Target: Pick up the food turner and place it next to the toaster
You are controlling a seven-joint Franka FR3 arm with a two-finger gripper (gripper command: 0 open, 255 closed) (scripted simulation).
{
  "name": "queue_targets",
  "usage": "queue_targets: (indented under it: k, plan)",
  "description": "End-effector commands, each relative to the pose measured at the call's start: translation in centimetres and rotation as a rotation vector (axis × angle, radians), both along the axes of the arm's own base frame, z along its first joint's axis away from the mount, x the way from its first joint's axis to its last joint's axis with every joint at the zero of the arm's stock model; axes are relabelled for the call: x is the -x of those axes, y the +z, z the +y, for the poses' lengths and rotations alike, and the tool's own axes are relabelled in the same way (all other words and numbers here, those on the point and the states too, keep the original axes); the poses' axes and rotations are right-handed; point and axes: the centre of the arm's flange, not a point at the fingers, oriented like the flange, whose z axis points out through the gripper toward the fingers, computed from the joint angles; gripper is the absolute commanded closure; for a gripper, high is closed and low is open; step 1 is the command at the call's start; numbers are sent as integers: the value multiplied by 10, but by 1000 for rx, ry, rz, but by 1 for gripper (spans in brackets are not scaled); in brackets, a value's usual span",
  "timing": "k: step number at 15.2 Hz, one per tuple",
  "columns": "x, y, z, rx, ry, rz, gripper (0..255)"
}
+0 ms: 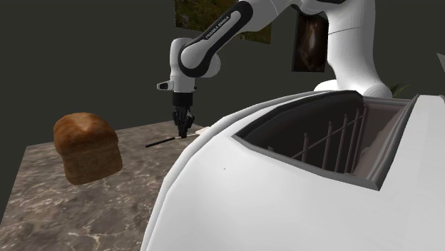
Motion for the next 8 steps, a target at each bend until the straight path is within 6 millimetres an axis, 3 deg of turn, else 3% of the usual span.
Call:
queue_targets:
  k: [1,8]
  plan:
    - [0,0,0,0,0,0,255]
    - [0,32,0,0,0,0,255]
